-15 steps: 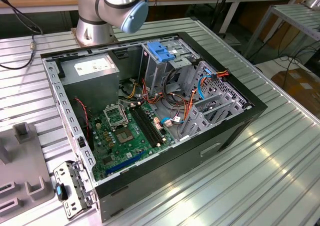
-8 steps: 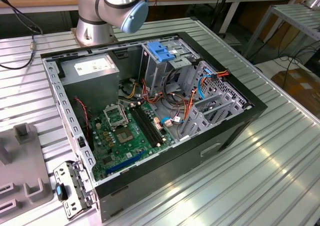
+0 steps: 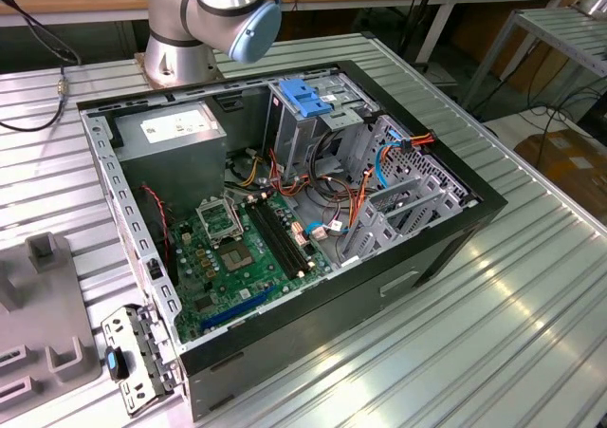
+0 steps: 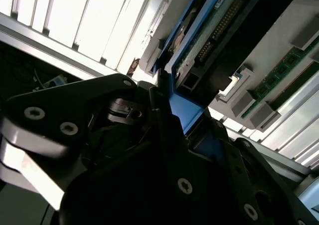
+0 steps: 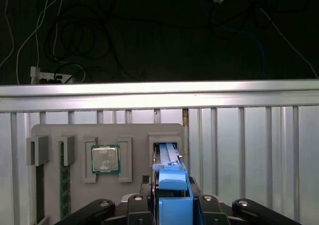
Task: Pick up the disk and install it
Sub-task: 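Pick up the disk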
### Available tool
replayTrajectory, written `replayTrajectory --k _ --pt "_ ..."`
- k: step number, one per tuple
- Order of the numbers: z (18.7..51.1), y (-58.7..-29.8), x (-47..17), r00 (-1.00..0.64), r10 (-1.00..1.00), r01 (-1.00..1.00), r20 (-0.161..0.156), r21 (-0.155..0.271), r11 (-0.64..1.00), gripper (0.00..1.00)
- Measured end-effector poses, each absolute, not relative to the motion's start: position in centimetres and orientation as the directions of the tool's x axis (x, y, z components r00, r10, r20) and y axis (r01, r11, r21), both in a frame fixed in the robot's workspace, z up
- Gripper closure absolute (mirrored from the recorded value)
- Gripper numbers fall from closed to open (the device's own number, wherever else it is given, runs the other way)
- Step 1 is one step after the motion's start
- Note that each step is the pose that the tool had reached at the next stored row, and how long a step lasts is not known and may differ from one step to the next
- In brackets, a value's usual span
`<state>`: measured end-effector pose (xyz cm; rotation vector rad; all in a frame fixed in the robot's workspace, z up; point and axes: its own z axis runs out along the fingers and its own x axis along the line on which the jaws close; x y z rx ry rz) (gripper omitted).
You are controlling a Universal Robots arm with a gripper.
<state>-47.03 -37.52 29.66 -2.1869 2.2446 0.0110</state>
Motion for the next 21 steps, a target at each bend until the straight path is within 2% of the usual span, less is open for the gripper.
replayTrajectory --k 21 --pt "29.94 -37.52 -47.03 -0.036 -0.999 -0.999 -0.010 0.000 0.036 0.63"
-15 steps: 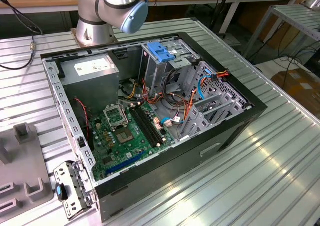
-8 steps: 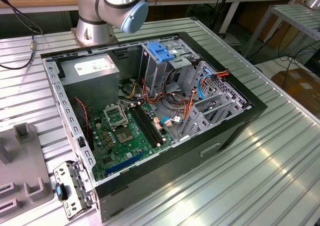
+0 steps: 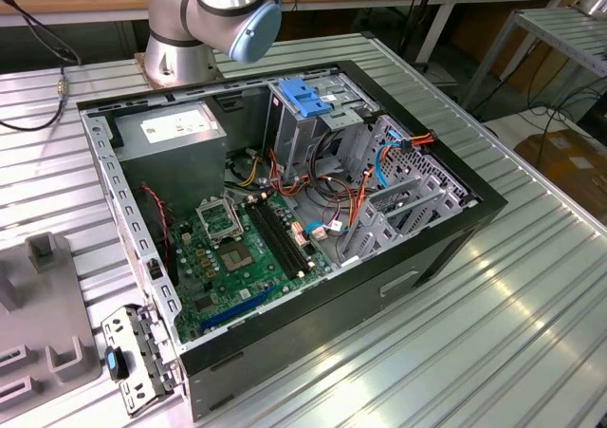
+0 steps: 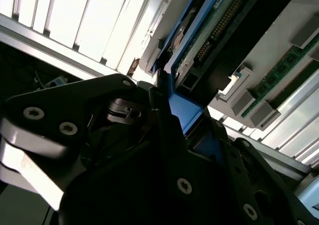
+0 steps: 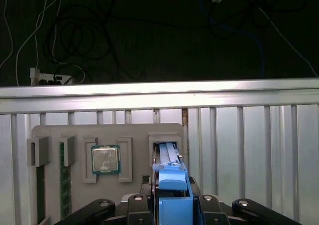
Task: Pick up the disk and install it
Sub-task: 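Pick up the disk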
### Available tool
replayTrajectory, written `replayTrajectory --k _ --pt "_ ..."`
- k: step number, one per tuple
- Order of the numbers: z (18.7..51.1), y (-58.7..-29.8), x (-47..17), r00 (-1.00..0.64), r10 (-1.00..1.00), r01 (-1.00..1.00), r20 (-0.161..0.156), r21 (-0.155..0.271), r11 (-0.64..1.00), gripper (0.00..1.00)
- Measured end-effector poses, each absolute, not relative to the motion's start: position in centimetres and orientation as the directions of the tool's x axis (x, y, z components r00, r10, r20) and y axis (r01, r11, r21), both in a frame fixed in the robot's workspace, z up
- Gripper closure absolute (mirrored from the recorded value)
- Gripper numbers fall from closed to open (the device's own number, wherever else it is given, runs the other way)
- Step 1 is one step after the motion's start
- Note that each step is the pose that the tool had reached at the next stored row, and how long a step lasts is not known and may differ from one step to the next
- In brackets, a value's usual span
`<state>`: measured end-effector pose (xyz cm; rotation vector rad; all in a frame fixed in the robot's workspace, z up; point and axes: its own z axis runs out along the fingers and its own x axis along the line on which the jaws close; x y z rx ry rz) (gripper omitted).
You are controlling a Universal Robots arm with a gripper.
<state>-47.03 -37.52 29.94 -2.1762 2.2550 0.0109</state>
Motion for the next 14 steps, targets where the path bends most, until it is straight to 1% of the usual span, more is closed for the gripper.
replayTrajectory --k 14 --pt "31.9 -37.5 -47.0 -0.036 -0.999 -0.999 -0.010 0.000 0.036 0.63"
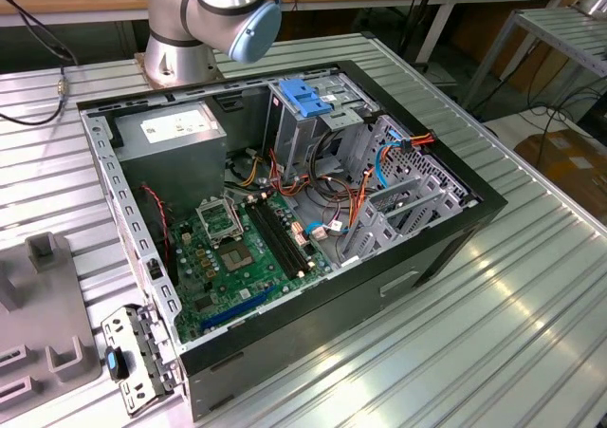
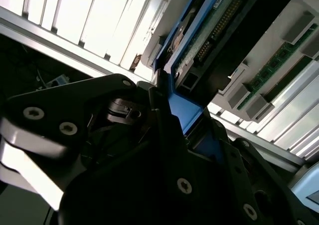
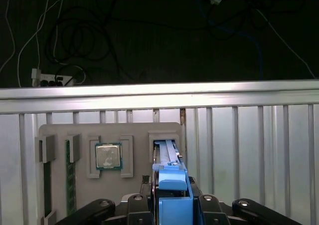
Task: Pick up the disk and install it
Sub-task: 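Pick up the disk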
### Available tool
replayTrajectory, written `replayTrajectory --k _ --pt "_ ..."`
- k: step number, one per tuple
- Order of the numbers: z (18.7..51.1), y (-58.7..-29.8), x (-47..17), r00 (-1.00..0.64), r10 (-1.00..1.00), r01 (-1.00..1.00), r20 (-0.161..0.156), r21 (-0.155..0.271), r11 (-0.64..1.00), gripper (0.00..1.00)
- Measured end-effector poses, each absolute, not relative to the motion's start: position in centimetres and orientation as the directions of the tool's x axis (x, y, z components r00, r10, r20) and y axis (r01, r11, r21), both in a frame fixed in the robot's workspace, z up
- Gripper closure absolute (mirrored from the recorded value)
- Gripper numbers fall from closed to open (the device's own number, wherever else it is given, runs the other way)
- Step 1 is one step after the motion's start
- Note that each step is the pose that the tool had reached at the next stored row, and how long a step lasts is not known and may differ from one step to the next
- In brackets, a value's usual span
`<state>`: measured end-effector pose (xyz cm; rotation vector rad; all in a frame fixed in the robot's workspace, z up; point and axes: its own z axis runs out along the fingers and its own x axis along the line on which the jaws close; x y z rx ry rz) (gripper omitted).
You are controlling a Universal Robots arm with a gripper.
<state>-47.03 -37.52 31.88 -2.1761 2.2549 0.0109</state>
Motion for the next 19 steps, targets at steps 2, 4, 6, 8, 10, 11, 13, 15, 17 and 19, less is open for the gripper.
replayTrajectory --k 2,4,6,8,10,11,13,15,17,19 --pt "32.3 -37.5 -47.0 -0.036 -0.999 -0.999 -0.010 0.000 0.036 0.63" --pt "32.7 -37.5 -47.0 -0.036 -0.999 -0.999 -0.010 0.000 0.036 0.63" --pt "33.1 -37.5 -47.0 -0.036 -0.999 -0.999 -0.010 0.000 0.036 0.63" --pt "33.6 -37.5 -47.0 -0.035 -0.999 -0.999 -0.010 0.000 0.036 0.63" --pt "34.0 -37.5 -47.0 -0.036 -0.999 -0.999 -0.011 0.000 0.036 0.63" --pt "34.2 -37.5 -47.0 -0.036 -0.999 -0.999 -0.010 0.000 0.036 0.63" --pt "34.8 -37.5 -47.0 -0.035 -0.999 -0.999 -0.010 0.000 0.036 0.63" --pt "35.7 -37.5 -47.0 -0.035 -0.999 -0.999 -0.010 0.000 0.035 0.63" --pt "36.2 -37.5 -47.0 -0.036 -0.999 -0.999 -0.010 0.000 0.036 0.63" --pt "36.6 -37.5 -47.0 -0.036 -0.999 -0.999 -0.010 0.000 0.036 0.63"
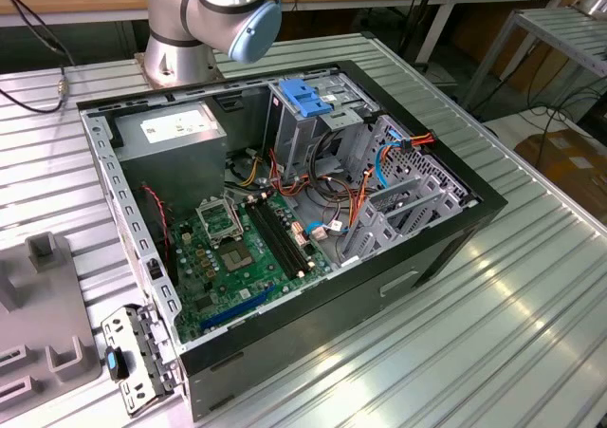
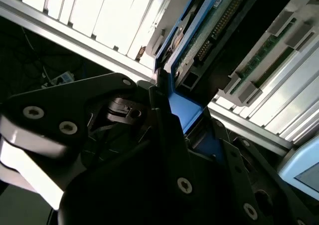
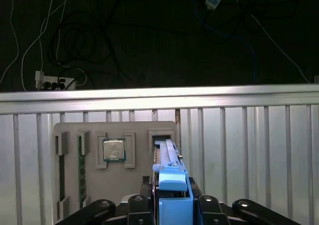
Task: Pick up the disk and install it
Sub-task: 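Pick up the disk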
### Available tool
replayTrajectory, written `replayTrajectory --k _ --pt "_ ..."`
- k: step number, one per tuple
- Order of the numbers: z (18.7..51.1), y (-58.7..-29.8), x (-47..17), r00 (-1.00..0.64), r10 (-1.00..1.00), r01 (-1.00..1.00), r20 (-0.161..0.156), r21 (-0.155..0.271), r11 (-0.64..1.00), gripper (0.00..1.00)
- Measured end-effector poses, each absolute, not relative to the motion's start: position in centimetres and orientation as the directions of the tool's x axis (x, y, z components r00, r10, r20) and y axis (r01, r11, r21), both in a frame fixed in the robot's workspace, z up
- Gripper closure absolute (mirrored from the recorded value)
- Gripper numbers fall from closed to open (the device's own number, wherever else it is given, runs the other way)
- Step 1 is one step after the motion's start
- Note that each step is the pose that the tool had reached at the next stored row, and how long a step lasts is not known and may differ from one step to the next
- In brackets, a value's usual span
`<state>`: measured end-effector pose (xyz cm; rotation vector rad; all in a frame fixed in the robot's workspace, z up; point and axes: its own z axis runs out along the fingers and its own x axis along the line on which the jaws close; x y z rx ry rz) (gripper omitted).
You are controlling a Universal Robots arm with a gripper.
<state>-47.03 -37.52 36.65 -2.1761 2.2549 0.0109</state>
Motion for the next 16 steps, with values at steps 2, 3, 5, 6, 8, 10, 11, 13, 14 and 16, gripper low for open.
replayTrajectory --k 2,3,5,6,8,10,11,13,14,16 --pt "37.1 -37.5 -47.0 -0.036 -0.999 -0.999 -0.010 0.000 0.036 0.63" --pt "37.3 -37.5 -47.0 -0.035 -0.999 -0.999 -0.010 0.000 0.035 0.63" --pt "37.9 -37.5 -47.0 -0.036 -0.999 -0.999 -0.010 0.000 0.036 0.63" --pt "38.1 -37.5 -47.0 -0.036 -0.999 -0.999 -0.010 0.000 0.036 0.63" --pt "38.7 -37.5 -47.0 -0.036 -0.999 -0.999 -0.010 0.000 0.036 0.63" --pt "39.2 -37.5 -47.0 -0.036 -0.999 -0.999 -0.010 0.000 0.036 0.63" --pt "39.4 -37.5 -47.0 -0.036 -0.999 -0.999 -0.010 0.000 0.036 0.63" --pt "39.9 -37.5 -47.0 -0.036 -0.999 -0.999 -0.010 0.000 0.036 0.63" --pt "40.1 -37.5 -47.0 -0.036 -0.999 -0.999 -0.011 0.000 0.036 0.63" --pt "40.6 -37.5 -47.0 -0.035 -0.999 -0.999 -0.011 -0.001 0.036 0.63"
